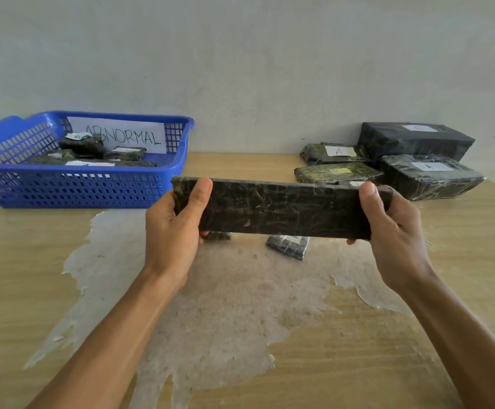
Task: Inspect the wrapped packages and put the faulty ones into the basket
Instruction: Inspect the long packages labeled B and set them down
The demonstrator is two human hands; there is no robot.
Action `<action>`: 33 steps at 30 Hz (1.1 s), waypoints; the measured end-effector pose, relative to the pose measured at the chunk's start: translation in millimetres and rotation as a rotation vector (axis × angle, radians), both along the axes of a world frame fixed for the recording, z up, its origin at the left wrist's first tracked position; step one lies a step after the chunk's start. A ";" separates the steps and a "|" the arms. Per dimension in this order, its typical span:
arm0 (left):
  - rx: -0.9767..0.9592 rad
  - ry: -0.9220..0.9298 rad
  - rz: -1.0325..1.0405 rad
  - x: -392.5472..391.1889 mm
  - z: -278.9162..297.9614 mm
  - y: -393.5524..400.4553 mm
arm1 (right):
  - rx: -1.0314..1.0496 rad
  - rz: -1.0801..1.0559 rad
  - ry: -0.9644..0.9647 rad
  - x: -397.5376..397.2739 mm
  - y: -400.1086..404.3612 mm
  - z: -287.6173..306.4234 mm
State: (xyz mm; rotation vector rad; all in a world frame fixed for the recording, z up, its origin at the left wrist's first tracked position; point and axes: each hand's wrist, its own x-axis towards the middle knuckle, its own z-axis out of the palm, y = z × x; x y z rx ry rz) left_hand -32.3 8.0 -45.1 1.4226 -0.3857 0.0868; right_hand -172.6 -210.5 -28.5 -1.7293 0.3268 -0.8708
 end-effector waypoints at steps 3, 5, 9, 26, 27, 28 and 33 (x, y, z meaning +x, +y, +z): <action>0.032 -0.024 0.015 -2.0 0.2 -1.8 | -0.015 -0.036 0.000 0.9 -1.5 -2.7; 0.058 -0.039 0.037 -3.5 -0.1 -1.8 | 0.000 -0.059 -0.015 1.5 -2.6 -4.1; 0.072 -0.047 0.082 -4.4 0.4 -1.9 | -0.007 -0.083 -0.018 1.8 -2.3 -5.2; 0.229 -0.113 0.258 -22.2 3.1 -6.1 | -0.188 -0.221 0.061 0.5 16.6 -10.9; 0.233 -0.109 0.265 -23.4 2.7 -7.2 | -0.220 -0.243 0.079 0.2 18.8 -10.9; 0.238 -0.103 0.275 -24.1 2.1 -7.8 | -0.233 -0.264 0.093 0.1 21.2 -10.2; 0.275 -0.114 0.312 -27.2 0.6 -9.5 | -0.206 -0.312 0.095 0.3 24.8 -8.8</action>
